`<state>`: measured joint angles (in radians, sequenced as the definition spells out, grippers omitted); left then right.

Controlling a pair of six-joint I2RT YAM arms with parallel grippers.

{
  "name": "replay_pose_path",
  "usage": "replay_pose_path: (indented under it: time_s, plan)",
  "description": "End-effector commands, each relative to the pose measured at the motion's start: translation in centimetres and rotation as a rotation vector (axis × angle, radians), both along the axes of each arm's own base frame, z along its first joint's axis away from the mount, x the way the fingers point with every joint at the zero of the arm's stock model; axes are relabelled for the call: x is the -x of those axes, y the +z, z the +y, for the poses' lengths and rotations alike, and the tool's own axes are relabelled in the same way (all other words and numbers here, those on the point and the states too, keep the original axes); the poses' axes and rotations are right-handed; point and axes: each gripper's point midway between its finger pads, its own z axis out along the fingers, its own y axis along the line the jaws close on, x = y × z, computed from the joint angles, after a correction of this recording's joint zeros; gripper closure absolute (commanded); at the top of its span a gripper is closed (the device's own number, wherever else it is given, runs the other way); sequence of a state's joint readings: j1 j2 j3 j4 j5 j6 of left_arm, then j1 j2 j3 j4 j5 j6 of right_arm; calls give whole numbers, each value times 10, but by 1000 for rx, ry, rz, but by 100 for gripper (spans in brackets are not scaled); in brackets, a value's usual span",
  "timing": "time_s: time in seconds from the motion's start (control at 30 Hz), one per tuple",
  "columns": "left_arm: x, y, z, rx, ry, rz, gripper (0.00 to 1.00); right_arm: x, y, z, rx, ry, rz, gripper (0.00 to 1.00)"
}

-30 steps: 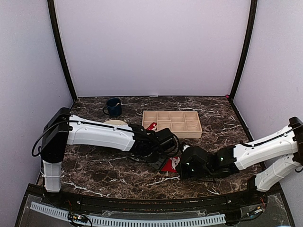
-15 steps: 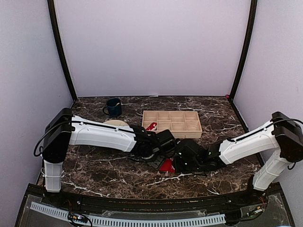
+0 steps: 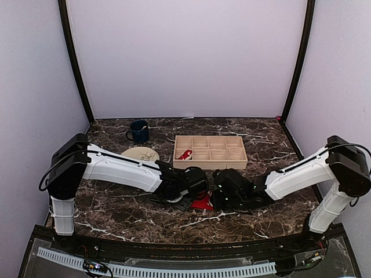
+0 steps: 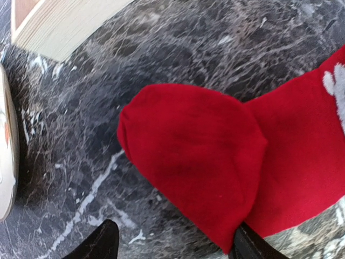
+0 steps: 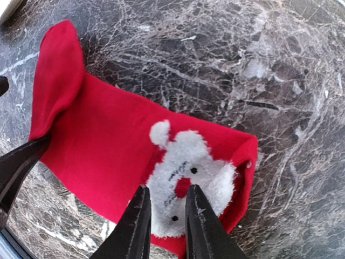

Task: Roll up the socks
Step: Flatten out the sock at the center of the board.

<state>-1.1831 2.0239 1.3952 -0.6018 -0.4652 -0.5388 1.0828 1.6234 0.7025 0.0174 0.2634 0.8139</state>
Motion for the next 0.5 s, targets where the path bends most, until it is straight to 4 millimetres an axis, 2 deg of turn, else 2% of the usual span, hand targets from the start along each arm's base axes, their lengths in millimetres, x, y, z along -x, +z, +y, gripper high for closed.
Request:
replay_pose_path:
  time_s: [0.0, 0.2, 0.47]
  plan:
    - [-4, 28, 13, 41, 48, -81, 29, 0, -4, -2, -21, -20, 16, 78]
    - [-11, 37, 28, 90, 100, -120, 28, 3, -7, -1, -26, -15, 33, 78]
    - [-16, 35, 55, 106, 166, -127, 27, 5, -10, 0, -24, -14, 50, 78]
